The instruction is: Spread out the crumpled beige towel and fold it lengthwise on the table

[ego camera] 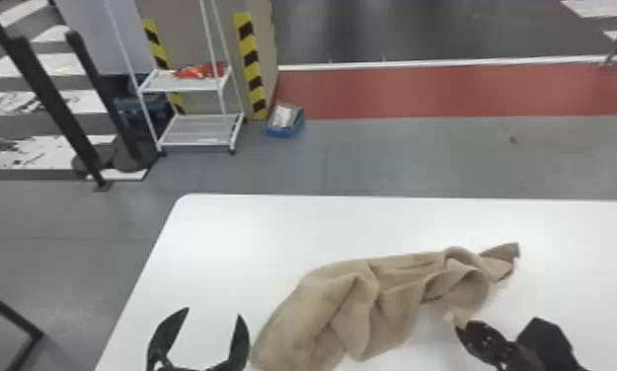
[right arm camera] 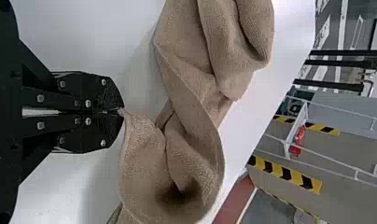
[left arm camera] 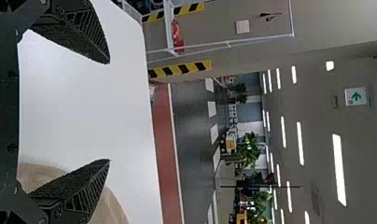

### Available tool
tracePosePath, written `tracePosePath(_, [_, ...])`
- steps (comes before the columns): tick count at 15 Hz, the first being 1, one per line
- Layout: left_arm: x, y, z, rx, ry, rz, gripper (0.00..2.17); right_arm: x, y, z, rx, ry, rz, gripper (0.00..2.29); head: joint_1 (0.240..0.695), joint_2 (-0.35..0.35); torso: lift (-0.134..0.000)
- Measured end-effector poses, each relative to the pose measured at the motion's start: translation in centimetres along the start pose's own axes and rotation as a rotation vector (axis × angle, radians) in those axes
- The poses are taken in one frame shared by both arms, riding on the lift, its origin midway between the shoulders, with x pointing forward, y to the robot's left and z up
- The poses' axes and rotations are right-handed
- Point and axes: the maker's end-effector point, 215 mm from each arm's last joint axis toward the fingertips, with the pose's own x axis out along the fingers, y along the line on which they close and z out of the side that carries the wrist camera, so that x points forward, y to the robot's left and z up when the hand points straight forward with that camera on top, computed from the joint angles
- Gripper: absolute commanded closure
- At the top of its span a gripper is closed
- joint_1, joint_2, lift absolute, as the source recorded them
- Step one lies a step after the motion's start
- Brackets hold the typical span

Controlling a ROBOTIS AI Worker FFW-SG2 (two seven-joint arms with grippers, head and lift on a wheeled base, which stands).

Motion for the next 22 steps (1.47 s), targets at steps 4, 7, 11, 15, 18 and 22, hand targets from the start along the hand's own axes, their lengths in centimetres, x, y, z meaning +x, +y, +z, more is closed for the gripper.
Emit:
tracePosePath(4, [0.0,0.4,0.1,-0.005,-0.001,0.008,0.14,-7.1,-7.2,-0.7,-0.104,0.037,-0.066,1.12,0.695,-0.018,0.000])
tracePosePath(7, [0.3,0.2,0.4,-0.011,-0.008,0.002,0.14,-11.5,-13.2,-3.7,-0.197,0.169,-0.196,1.12,0.695,-0.155,0.000])
tracePosePath(11, [0.7,-2.7,2.0,-0.018,-0.042,-0.063,0.14,-12.4,-15.3,-6.9,-0.292,0.313,-0.269,1.12,0.695,-0.240,0.000])
tracePosePath(15, [1.6,-8.7,4.5,0.023,-0.031,-0.194,0.14,-11.5,-15.2,-7.5,-0.294,0.340,-0.280,1.11,0.695,-0.325,0.000])
tracePosePath(18, [1.6,-14.9,0.1,0.086,0.195,-0.414,0.14,-12.0,-16.0,-9.1,-0.292,0.387,-0.318,1.11,0.695,-0.350,0.000])
tracePosePath(22, [3.6,-16.7,-2.3,0.131,0.320,-0.502,0.14,-12.4,-16.1,-9.7,-0.282,0.394,-0.320,1.11,0.695,-0.350,0.000])
